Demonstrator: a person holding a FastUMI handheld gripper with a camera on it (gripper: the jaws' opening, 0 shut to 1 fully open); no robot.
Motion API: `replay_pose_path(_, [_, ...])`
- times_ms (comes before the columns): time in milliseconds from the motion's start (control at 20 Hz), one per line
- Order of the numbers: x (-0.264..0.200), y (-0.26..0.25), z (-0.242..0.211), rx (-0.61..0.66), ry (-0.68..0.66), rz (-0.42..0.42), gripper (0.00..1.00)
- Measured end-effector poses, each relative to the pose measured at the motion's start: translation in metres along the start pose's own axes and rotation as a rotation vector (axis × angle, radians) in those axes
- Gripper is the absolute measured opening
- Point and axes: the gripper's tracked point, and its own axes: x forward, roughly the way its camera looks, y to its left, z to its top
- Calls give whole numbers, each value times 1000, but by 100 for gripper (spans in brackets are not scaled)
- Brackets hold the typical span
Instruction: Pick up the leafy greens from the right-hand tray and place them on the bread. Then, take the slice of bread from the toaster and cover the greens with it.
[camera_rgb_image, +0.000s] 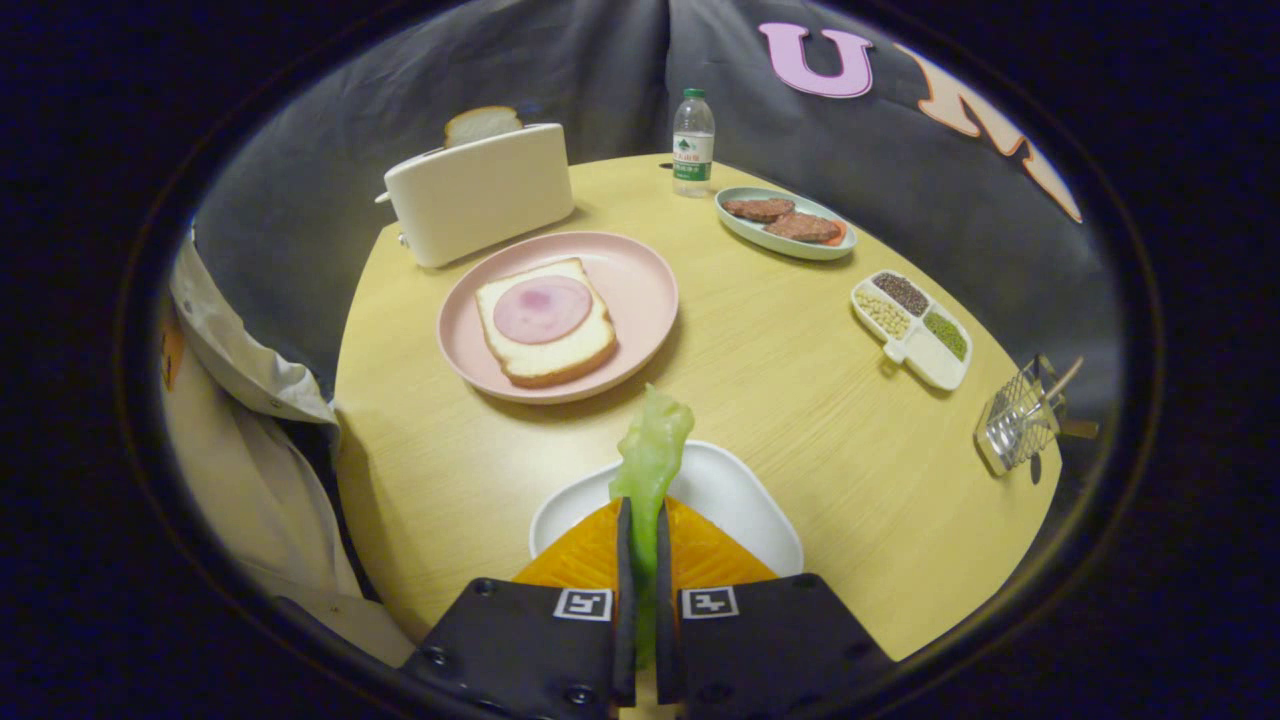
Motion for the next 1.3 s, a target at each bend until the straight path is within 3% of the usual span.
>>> replay_pose_path(500, [-10,20,61,-56,-63,-28,11])
replay_pose_path(1300, [47,89,142,-239,-63,75,11])
